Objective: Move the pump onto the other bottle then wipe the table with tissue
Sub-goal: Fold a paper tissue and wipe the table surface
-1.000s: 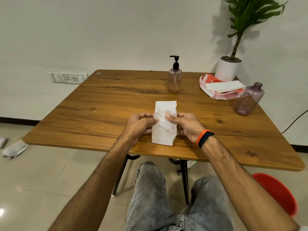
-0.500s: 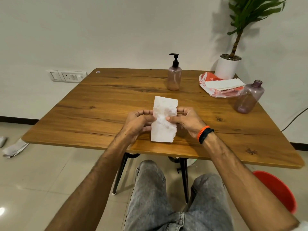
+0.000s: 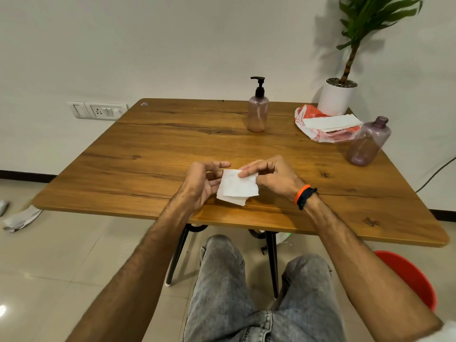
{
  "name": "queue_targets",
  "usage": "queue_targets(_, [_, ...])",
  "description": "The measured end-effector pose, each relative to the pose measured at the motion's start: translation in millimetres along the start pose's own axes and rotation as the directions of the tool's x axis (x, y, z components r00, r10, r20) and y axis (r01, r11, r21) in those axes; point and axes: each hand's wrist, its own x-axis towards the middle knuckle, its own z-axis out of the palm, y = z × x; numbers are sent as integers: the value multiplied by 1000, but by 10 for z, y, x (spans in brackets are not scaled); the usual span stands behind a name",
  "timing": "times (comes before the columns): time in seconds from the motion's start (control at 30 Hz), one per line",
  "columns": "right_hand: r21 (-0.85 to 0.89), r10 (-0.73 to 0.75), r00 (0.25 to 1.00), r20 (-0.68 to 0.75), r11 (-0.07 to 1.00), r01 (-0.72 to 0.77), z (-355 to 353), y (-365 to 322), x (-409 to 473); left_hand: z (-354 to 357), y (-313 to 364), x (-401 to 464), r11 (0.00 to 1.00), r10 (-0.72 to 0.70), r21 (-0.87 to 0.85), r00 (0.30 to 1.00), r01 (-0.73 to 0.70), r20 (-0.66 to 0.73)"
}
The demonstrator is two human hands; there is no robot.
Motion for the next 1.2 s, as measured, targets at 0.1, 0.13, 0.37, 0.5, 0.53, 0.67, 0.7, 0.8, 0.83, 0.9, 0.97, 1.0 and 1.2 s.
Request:
queue_targets(0.1, [45,-30,999,27,999,29,24,11,-37,-4,-35,15,999,-17,51,999,19,-31])
queue_targets(0.13, [91,-39,999,33,995,36,29,15,-49,-11,-49,27,997,-14,80,999,17,-42])
queue_targets(0.37, [190,67,997,-45,980,-57,82,94,-28,7,-62,25,994,39,105,996,-31,-82])
queue_targets(0.5, [249,132,987,-92,963,-106,123,77,-27,17,-43,19,984,81,164,992,-64,-100])
queue_targets(0.53, [277,151,982,-112,954,-115,126,70,-26,15,-36,13,982,91,175,991,-72,-101])
queue_targets(0.67, [373,239,969,-66,906,-198,141,53,-15,12,-35,23,980,94,184,991,-75,-98])
queue_targets(0.7, [391,252,967,-40,894,-217,152,56,-13,10,-35,28,980,93,184,991,-73,-99])
queue_targets(0.8, [417,264,964,-20,879,-232,182,58,9,10,-31,45,976,109,198,990,-89,-94])
queue_targets(0.83, [423,271,962,-25,875,-235,192,62,25,9,-27,43,972,126,211,987,-104,-96])
queue_targets(0.9, [440,290,955,-58,866,-236,192,58,66,-8,-17,63,966,163,220,981,-137,-102])
queue_targets(0.97, [456,321,938,-128,859,-232,161,46,113,-47,-1,101,956,196,244,975,-166,-106])
queue_targets(1.0, [445,330,927,-178,867,-224,132,43,151,-80,8,126,940,218,290,970,-178,-110])
queue_targets(1.2, [-173,25,790,-612,971,-165,-50,29,394,-432,26,302,514,436,824,900,-238,-12])
